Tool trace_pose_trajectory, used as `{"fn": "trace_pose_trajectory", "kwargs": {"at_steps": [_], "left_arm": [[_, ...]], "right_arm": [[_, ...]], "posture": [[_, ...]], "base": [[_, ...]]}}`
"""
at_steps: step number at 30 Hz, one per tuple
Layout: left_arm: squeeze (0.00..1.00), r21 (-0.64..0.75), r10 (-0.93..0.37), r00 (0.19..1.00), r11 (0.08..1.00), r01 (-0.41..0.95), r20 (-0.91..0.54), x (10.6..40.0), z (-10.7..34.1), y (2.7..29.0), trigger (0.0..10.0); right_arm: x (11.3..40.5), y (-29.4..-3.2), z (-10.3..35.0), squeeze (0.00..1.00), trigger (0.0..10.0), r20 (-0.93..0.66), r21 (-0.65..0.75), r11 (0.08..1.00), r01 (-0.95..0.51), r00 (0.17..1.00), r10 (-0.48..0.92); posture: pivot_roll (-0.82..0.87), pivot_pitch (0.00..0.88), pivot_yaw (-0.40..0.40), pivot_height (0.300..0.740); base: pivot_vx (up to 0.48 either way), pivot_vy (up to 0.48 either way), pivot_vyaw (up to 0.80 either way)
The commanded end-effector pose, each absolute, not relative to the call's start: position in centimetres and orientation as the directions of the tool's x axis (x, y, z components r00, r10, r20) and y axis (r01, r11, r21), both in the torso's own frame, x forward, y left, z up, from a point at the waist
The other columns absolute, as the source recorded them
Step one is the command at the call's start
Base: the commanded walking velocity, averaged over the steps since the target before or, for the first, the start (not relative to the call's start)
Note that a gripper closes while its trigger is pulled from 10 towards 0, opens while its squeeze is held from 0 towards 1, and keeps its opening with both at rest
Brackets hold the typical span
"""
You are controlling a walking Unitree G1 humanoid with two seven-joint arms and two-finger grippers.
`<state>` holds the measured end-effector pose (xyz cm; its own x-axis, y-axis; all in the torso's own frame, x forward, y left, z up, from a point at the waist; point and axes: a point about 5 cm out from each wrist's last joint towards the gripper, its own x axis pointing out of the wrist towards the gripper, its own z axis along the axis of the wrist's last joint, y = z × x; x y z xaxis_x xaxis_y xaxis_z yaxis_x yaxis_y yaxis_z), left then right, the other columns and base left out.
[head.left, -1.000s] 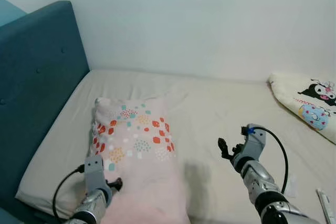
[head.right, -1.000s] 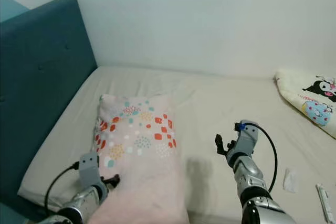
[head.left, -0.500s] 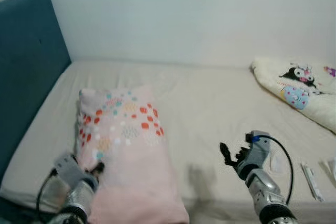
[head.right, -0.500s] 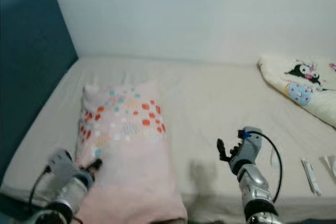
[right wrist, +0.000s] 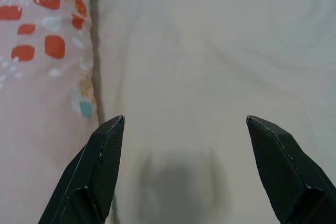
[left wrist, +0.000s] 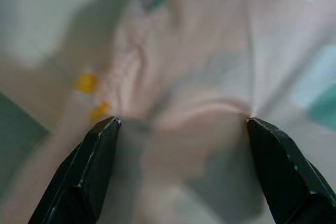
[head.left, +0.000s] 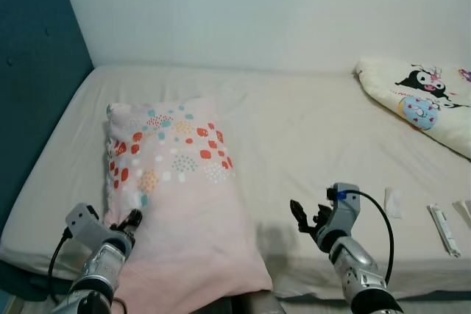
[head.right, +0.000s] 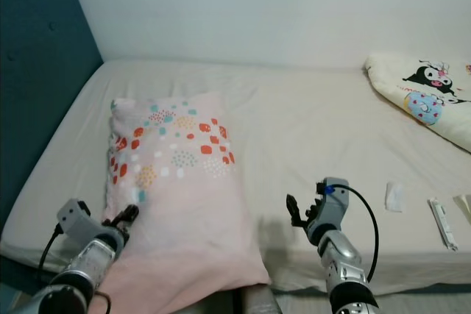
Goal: Clean up the room
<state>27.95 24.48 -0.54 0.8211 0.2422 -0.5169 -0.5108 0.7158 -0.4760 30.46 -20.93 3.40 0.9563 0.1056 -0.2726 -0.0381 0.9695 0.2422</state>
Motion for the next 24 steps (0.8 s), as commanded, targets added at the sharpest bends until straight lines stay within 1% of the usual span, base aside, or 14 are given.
{"fn": "trace_pose_trajectory", "kwargs": {"at_steps": [1, 4, 5, 6, 7, 8, 9, 10, 11, 13, 15, 16, 22, 24], "left_arm": [[1.00, -0.425, 0.272, 0.822, 0.750, -0.507, -0.501, 27.7, -0.3, 25.6, 10.0], [1.00, -0.552, 0.185, 0.880, 0.717, -0.426, -0.438, 28.2, 0.3, 25.4, 10.0], [1.00, -0.552, 0.185, 0.880, 0.717, -0.426, -0.438, 28.2, 0.3, 25.4, 10.0], [1.00, -0.652, 0.095, 0.920, 0.678, -0.340, -0.381, 28.5, 0.4, 24.6, 10.0], [1.00, -0.652, 0.095, 0.920, 0.678, -0.340, -0.381, 28.5, 0.4, 24.6, 10.0], [1.00, -0.730, -0.001, 0.953, 0.643, -0.232, -0.304, 28.8, 0.7, 23.6, 10.0], [1.00, -0.730, -0.001, 0.953, 0.643, -0.232, -0.304, 28.8, 0.7, 23.6, 10.0], [0.00, -0.797, -0.097, 0.971, 0.592, -0.121, -0.220, 28.9, 1.0, 22.6, 10.0], [0.00, -0.797, -0.097, 0.971, 0.592, -0.121, -0.220, 28.9, 1.0, 22.6, 10.0], [0.00, -0.832, -0.247, 0.959, 0.554, 0.024, -0.137, 28.5, 0.7, 20.6, 10.0], [0.00, -0.832, -0.247, 0.959, 0.554, 0.024, -0.137, 28.5, 0.7, 20.6, 10.0], [0.00, -0.832, -0.293, 0.946, 0.553, 0.050, -0.138, 28.2, 0.3, 19.8, 10.0], [0.00, -0.825, -0.402, 0.906, 0.551, 0.122, -0.135, 27.6, -0.3, 17.5, 10.0], [0.00, -0.800, -0.436, 0.887, 0.580, 0.152, -0.148, 27.6, -0.4, 16.8, 10.0]], "right_arm": [[30.0, -21.5, 3.1, 0.00, 10.0, -0.292, 0.248, 0.969, -0.019, 0.952, 0.093], [30.1, -21.8, 3.2, 0.00, 10.0, -0.295, 0.246, 0.969, -0.004, 0.952, 0.079], [30.1, -21.8, 3.2, 0.00, 10.0, -0.295, 0.246, 0.969, -0.004, 0.952, 0.079], [30.1, -21.9, 3.2, 0.00, 10.0, -0.294, 0.249, 0.968, -0.001, 0.953, 0.077], [30.1, -21.9, 3.2, 0.00, 10.0, -0.294, 0.249, 0.968, -0.001, 0.953, 0.077], [30.2, -21.9, 3.3, 0.00, 10.0, -0.294, 0.253, 0.968, 0.001, 0.953, 0.076], [30.2, -21.9, 3.3, 0.00, 10.0, -0.294, 0.253, 0.968, 0.001, 0.953, 0.076], [30.2, -21.9, 3.3, 0.00, 10.0, -0.298, 0.248, 0.969, -0.003, 0.951, 0.079], [30.2, -21.9, 3.3, 0.00, 10.0, -0.298, 0.248, 0.969, -0.003, 0.951, 0.079], [30.1, -22.0, 3.4, 0.00, 10.0, -0.302, 0.237, 0.971, -0.021, 0.949, 0.094], [30.1, -22.0, 3.4, 0.00, 10.0, -0.302, 0.237, 0.971, -0.021, 0.949, 0.094], [30.0, -22.1, 3.5, 0.00, 10.0, -0.303, 0.229, 0.973, -0.029, 0.948, 0.100], [30.1, -23.0, 4.1, 0.00, 10.0, -0.302, 0.213, 0.977, -0.028, 0.949, 0.093], [30.2, -23.2, 4.2, 0.00, 10.0, -0.301, 0.212, 0.977, -0.027, 0.949, 0.091]], "posture": [[-0.26, 0.131, -0.051, 0.646], [-0.26, 0.127, -0.052, 0.646], [-0.26, 0.127, -0.052, 0.646], [-0.27, 0.125, -0.059, 0.646], [-0.27, 0.125, -0.059, 0.646], [-0.28, 0.126, -0.067, 0.646], [-0.28, 0.126, -0.067, 0.646], [-0.30, 0.127, -0.080, 0.646], [-0.30, 0.127, -0.080, 0.646], [-0.32, 0.125, -0.101, 0.646], [-0.32, 0.125, -0.101, 0.646], [-0.33, 0.124, -0.103, 0.646], [-0.34, 0.117, -0.123, 0.646], [-0.34, 0.115, -0.124, 0.646]], "base": [[0.000, 0.000, 0.00], [0.000, 0.000, 0.00], [0.000, 0.000, 0.00], [0.000, 0.000, 0.00], [0.000, 0.000, 0.00], [0.000, 0.000, 0.00], [0.000, 0.000, 0.00], [0.000, 0.000, 0.00], [0.000, 0.000, 0.00], [0.000, 0.000, 0.00], [0.000, 0.000, 0.00], [0.000, 0.000, 0.00], [0.000, 0.000, 0.00], [0.000, 0.000, 0.00]]}}
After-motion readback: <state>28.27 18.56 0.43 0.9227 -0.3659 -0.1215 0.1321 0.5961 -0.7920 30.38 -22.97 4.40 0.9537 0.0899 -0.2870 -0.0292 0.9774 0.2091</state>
